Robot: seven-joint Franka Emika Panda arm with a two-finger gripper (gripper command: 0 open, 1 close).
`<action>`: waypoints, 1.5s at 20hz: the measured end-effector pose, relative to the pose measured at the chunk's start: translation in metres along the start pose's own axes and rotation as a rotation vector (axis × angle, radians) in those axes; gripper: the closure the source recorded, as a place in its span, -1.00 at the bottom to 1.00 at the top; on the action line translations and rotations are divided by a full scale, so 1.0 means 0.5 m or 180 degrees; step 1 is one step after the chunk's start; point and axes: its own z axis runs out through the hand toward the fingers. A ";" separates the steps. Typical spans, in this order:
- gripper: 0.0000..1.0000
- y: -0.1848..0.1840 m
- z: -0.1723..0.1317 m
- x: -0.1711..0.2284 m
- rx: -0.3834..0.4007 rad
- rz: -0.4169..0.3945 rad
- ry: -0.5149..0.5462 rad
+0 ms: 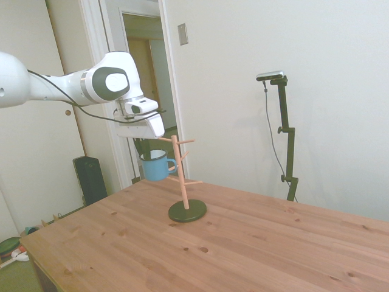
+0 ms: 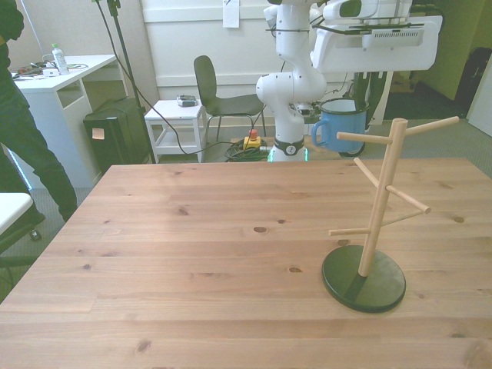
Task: Hang the mug
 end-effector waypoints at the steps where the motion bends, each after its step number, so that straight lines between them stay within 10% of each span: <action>1: 1.00 -0.003 0.004 -0.001 -0.0009 0.0000 -0.0009; 30: 1.00 -0.144 0.058 -0.040 -0.0074 -0.0080 -0.0032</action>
